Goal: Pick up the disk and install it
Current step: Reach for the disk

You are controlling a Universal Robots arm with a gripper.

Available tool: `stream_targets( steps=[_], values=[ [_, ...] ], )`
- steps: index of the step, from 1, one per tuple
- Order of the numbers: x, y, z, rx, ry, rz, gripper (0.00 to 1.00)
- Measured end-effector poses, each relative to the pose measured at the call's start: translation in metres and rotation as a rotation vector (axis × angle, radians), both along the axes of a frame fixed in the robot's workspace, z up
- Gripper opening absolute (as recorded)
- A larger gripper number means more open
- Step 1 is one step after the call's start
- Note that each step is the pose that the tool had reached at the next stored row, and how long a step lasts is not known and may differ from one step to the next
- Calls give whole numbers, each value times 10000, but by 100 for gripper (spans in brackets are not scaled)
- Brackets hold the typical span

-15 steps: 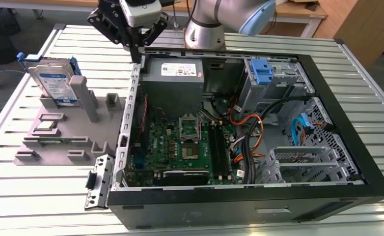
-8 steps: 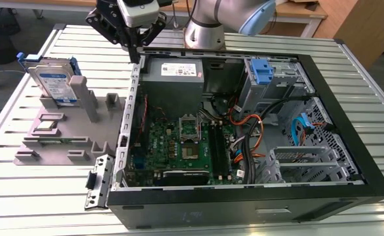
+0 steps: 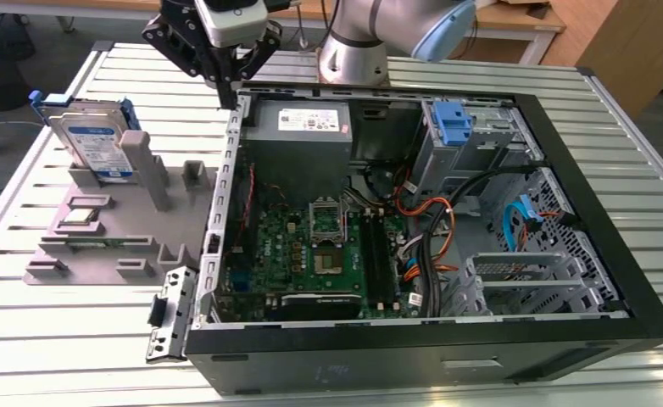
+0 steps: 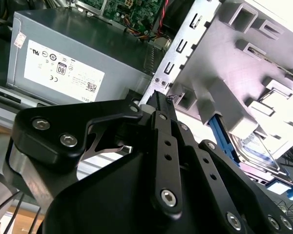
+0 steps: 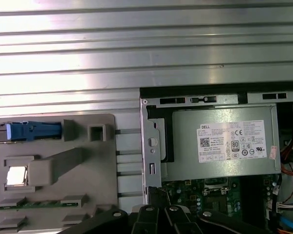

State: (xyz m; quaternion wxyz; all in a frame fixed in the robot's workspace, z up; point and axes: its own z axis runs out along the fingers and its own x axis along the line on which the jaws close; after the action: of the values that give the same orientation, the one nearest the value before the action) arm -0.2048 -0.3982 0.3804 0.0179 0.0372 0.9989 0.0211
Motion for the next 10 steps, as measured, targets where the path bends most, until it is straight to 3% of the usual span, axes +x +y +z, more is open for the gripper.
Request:
stream_targets(
  steps=[10],
  values=[
    [-31, 0, -1, 1, -1, 0, 10]
  ],
)
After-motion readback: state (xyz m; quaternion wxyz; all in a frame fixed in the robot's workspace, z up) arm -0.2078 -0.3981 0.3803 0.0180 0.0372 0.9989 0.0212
